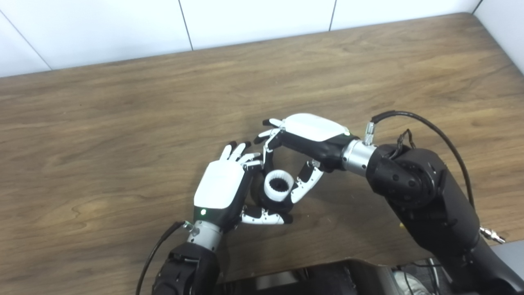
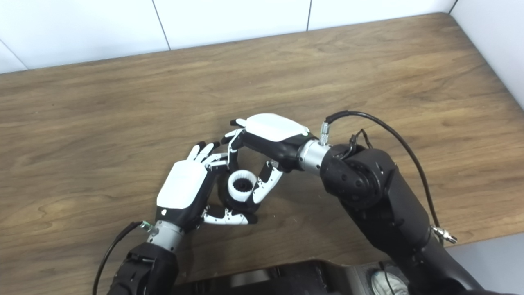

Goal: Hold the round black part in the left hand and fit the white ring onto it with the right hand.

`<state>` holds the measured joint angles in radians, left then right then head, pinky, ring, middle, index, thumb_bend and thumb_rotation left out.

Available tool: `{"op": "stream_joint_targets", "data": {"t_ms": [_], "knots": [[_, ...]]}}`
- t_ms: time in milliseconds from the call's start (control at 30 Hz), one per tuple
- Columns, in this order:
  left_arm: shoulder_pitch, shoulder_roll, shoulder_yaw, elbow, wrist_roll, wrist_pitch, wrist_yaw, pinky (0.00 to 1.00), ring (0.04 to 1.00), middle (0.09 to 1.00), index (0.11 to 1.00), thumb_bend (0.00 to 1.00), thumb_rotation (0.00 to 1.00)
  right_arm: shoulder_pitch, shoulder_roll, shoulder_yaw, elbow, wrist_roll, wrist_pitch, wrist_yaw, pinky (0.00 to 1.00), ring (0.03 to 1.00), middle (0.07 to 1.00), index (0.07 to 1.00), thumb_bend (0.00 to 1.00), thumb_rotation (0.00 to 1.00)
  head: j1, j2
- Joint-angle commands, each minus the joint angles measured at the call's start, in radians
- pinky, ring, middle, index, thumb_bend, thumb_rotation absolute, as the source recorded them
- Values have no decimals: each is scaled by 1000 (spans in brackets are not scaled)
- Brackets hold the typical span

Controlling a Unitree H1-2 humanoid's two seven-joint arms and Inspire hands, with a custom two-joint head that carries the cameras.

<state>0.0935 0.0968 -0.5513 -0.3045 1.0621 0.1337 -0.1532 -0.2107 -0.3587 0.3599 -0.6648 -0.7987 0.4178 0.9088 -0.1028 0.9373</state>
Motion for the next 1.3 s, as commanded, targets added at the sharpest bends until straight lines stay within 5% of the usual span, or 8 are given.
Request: {"op": "stream_joint_targets", "data": {"t_ms": [0,833,900,933,1267], "knots": [[4,-3,-7,11,10,-1,-19,1000,947,804,481,525,55,-17,3,0,-10,4,-24,-25,1000,1000,878,484,524,133,-1,-1],[5,-3,-7,7,12,0,-23,1000,951,806,482,525,55,-20,-11,-2,5,-1,-41,-41,1000,1000,870,491,525,150,-3,0],[5,-4,-7,8,11,0,-23,1000,951,806,482,525,55,-21,-10,-3,2,-3,-40,-39,1000,1000,874,589,855,240,-3,0],[5,-4,-7,8,11,1,-23,1000,952,806,481,525,55,-21,-10,-3,1,-5,-40,-38,1000,1000,876,607,909,260,-3,0],[-1,-5,-7,15,12,0,-23,1000,951,806,481,525,55,-28,-11,-6,-4,-36,-40,-31,1000,1000,972,764,1000,337,-6,-6]]}}
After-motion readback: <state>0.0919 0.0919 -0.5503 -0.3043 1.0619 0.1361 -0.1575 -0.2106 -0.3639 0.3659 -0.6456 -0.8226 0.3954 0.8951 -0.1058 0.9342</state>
